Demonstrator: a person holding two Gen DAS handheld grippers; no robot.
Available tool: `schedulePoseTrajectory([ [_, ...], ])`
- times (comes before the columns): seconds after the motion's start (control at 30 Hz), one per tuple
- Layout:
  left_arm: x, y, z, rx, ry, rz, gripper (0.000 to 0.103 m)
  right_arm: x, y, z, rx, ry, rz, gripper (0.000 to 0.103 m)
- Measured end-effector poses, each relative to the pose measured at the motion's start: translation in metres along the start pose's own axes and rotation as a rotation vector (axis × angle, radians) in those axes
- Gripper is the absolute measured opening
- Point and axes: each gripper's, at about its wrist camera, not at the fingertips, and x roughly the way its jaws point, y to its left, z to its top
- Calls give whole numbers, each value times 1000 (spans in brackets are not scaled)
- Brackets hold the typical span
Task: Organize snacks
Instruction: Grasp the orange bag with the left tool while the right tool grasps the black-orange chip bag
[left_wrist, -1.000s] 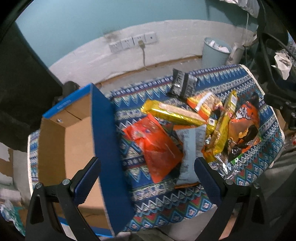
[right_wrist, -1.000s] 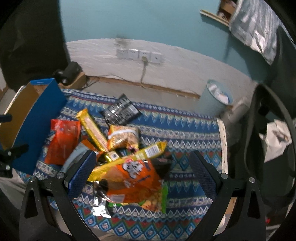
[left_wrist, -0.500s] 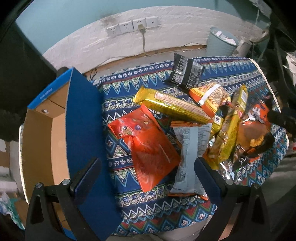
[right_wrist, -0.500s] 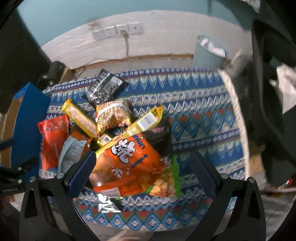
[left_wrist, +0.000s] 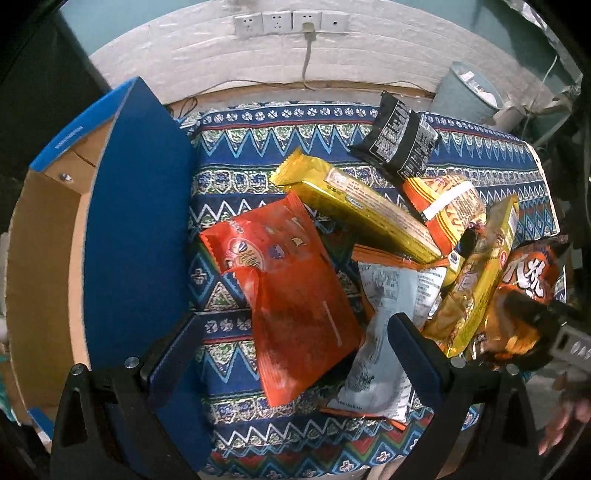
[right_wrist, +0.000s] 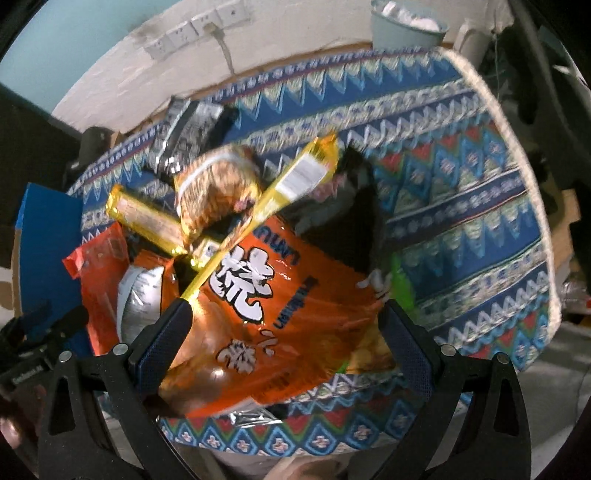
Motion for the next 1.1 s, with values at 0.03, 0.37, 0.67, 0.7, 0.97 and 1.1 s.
schedulePoseTrajectory([
  [0.03, 2, 0, 1, -1, 4, -4, 101, 3, 1, 0, -6, 3, 4, 99],
  [0.37, 25, 8, 13, -54, 48, -52, 101, 1, 19, 6, -211, -39, -47, 76],
  [0.67, 48, -1, 19, -32, 110, -62, 101, -17, 9, 10, -262, -86, -37, 65],
  [0.7, 51, -1, 19, -43, 117, -69, 101, -18, 10, 10, -257, -90, -26, 65],
  [0.97, 67, 21, 14, -166, 124, -212, 81, -36, 6, 18, -246, -121, 53, 56],
  [1.1, 72, 26, 12, -156, 129, -188, 44, -32, 11, 19, -274, -122, 42, 54],
])
